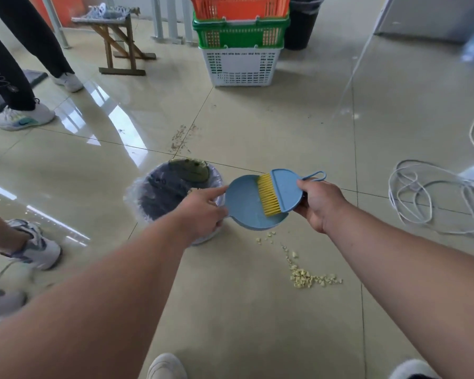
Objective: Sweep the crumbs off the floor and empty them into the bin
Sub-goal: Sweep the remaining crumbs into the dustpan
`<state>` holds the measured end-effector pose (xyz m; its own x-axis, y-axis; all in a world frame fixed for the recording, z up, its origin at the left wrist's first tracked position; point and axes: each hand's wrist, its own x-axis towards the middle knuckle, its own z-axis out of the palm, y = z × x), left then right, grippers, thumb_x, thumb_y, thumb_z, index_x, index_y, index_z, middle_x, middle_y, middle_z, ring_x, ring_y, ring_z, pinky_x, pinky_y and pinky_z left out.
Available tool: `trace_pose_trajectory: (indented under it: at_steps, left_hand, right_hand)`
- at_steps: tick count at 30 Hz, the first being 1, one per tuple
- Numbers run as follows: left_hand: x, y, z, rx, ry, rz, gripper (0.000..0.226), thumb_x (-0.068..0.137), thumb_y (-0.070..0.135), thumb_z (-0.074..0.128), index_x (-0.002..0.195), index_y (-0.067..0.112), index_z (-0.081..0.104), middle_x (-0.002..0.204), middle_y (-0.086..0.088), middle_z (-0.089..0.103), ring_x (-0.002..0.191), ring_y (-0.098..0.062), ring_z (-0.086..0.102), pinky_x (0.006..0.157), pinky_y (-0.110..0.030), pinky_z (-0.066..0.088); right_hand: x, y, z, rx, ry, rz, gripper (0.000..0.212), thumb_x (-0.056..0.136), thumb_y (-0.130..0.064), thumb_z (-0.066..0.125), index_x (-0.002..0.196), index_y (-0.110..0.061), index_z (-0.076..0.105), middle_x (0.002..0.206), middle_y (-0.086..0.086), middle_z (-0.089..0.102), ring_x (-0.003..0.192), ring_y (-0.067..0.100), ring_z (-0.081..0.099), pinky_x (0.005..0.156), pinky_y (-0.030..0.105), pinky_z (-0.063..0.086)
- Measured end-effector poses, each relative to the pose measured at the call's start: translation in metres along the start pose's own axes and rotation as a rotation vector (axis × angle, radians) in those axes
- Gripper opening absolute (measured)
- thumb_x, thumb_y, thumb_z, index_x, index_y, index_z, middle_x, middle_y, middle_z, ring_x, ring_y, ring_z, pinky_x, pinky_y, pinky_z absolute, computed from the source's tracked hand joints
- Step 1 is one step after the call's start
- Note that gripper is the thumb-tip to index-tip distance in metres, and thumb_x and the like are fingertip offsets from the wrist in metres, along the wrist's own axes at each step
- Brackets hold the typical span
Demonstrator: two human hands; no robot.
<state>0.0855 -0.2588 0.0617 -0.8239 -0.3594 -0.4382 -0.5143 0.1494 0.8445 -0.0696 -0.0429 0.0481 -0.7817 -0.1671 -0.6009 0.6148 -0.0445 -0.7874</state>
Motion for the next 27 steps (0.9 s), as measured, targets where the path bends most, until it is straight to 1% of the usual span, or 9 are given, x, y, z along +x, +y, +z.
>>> trace_pose_trajectory:
  at_steps: [3,9,11,13,16,19,22,25,27]
  left_hand:
    - [-0.008,-0.040,0.040,-0.051,-0.023,-0.010,0.063,0.097,0.008,0.066,0.153,0.036,0.054,0.071,-0.006,0.057,0.060,-0.016,0.052,0.052,-0.028,0.044]
    - [-0.023,-0.120,0.087,-0.088,-0.015,-0.091,0.065,0.094,0.013,0.068,0.151,0.043,0.055,0.061,-0.001,0.055,0.059,-0.015,0.050,0.062,-0.031,0.045]
    - [-0.024,-0.143,0.084,-0.085,-0.002,-0.135,0.061,0.095,0.015,0.068,0.149,0.041,0.057,0.059,-0.001,0.057,0.057,-0.013,0.049,0.063,-0.032,0.044]
    - [-0.024,-0.165,0.076,-0.054,0.020,-0.178,0.053,0.095,0.015,0.068,0.143,0.037,0.065,0.059,-0.001,0.058,0.054,-0.013,0.048,0.061,-0.033,0.043]
    - [-0.023,-0.189,0.057,0.036,0.074,-0.249,0.047,0.094,0.014,0.068,0.138,0.031,0.070,0.059,-0.002,0.062,0.051,-0.012,0.048,0.056,-0.028,0.042]
    - [-0.020,-0.205,0.039,0.119,0.068,-0.291,0.046,0.095,0.019,0.070,0.138,0.034,0.070,0.065,-0.004,0.068,0.045,-0.004,0.050,0.056,-0.025,0.044]
    - [-0.010,-0.218,0.030,0.127,0.070,-0.317,0.048,0.095,0.023,0.071,0.141,0.036,0.068,0.068,-0.002,0.072,0.047,-0.005,0.050,0.058,-0.027,0.046]
    - [-0.001,-0.226,0.030,0.105,0.094,-0.351,0.050,0.095,0.026,0.072,0.143,0.037,0.066,0.070,-0.001,0.073,0.043,-0.005,0.049,0.055,-0.026,0.045]
    - [0.002,-0.230,0.034,0.112,0.105,-0.373,0.050,0.096,0.029,0.073,0.145,0.036,0.064,0.074,-0.003,0.074,0.041,-0.004,0.049,0.052,-0.023,0.043]
  right_hand:
    - [0.006,0.026,-0.030,-0.031,-0.003,0.063,0.015,0.103,-0.009,0.056,0.116,-0.006,0.063,0.107,0.015,0.071,0.087,0.027,0.070,0.066,0.042,0.059]
    - [0.020,0.094,-0.064,-0.079,-0.007,0.198,0.015,0.105,-0.011,0.053,0.116,-0.007,0.062,0.109,0.014,0.071,0.091,0.027,0.070,0.072,0.044,0.059]
    - [0.028,0.116,-0.065,-0.086,-0.017,0.229,0.013,0.104,-0.011,0.055,0.113,-0.007,0.063,0.108,0.015,0.071,0.090,0.028,0.071,0.071,0.043,0.059]
    - [0.035,0.134,-0.063,-0.140,-0.019,0.234,0.008,0.103,-0.011,0.058,0.106,-0.009,0.064,0.107,0.014,0.071,0.088,0.027,0.070,0.073,0.042,0.058]
    - [0.047,0.156,-0.058,-0.219,0.020,0.231,0.004,0.100,-0.010,0.063,0.099,-0.012,0.067,0.104,0.013,0.072,0.086,0.026,0.070,0.074,0.039,0.058]
    - [0.057,0.176,-0.050,-0.313,0.019,0.246,0.004,0.095,-0.011,0.068,0.096,-0.014,0.071,0.106,0.014,0.075,0.087,0.027,0.072,0.080,0.041,0.061]
    - [0.058,0.194,-0.034,-0.362,-0.030,0.258,0.006,0.094,-0.009,0.069,0.093,-0.014,0.072,0.105,0.015,0.075,0.086,0.027,0.073,0.078,0.041,0.062]
    - [0.057,0.209,-0.016,-0.403,-0.071,0.261,0.008,0.092,-0.006,0.069,0.088,-0.012,0.073,0.107,0.019,0.076,0.088,0.030,0.074,0.087,0.051,0.061]
    - [0.060,0.219,-0.009,-0.458,-0.077,0.246,0.005,0.086,-0.010,0.073,0.083,-0.013,0.077,0.103,0.019,0.077,0.094,0.034,0.075,0.088,0.058,0.059]
